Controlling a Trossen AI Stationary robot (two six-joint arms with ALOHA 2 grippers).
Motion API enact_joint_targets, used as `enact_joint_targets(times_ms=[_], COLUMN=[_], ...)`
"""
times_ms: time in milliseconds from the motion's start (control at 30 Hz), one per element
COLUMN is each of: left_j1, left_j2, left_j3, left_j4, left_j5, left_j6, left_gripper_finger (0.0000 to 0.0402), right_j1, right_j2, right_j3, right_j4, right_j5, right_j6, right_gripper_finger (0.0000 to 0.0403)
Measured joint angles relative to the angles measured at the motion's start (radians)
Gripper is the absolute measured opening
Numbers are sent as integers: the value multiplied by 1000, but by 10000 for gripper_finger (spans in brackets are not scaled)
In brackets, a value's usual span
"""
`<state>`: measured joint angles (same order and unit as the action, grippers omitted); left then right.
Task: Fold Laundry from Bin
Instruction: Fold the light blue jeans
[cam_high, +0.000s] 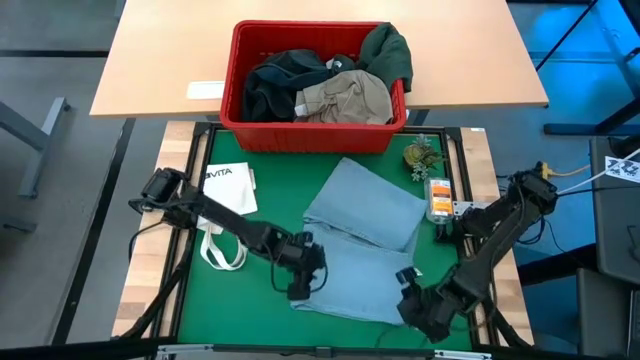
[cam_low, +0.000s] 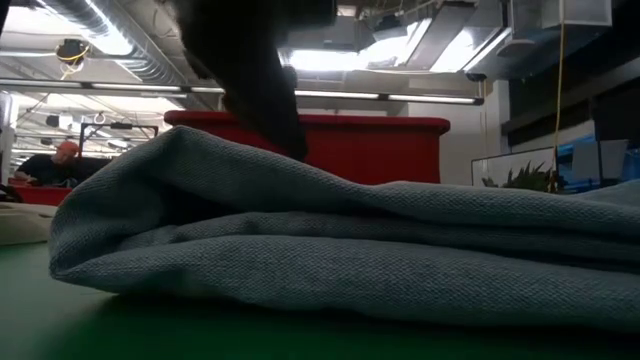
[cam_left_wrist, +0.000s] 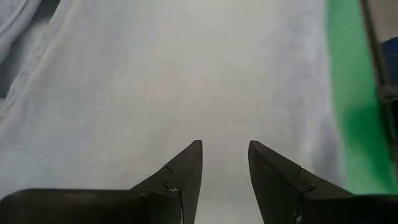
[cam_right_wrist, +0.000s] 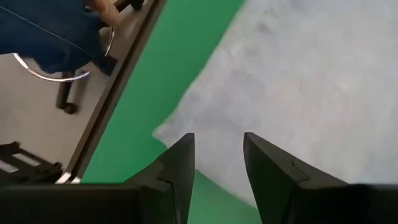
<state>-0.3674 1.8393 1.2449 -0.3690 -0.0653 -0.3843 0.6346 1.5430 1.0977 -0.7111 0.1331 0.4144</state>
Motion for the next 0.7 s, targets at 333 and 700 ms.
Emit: enact_joint_targets(times_ms=[333,700], left_j1=[-142,-194], left_j2=[21,59], left_j3=[1,2], left_j4=[7,-5], left_j5=[-128,-153], left_j6=[0,2], left_gripper_finger=[125,125], right_j1=[49,46], right_j2=[147,207], right_j3=[0,0], right_j4=[71,80], right_j5=[52,29], right_j6=[0,0], right_gripper_finger=[138,138])
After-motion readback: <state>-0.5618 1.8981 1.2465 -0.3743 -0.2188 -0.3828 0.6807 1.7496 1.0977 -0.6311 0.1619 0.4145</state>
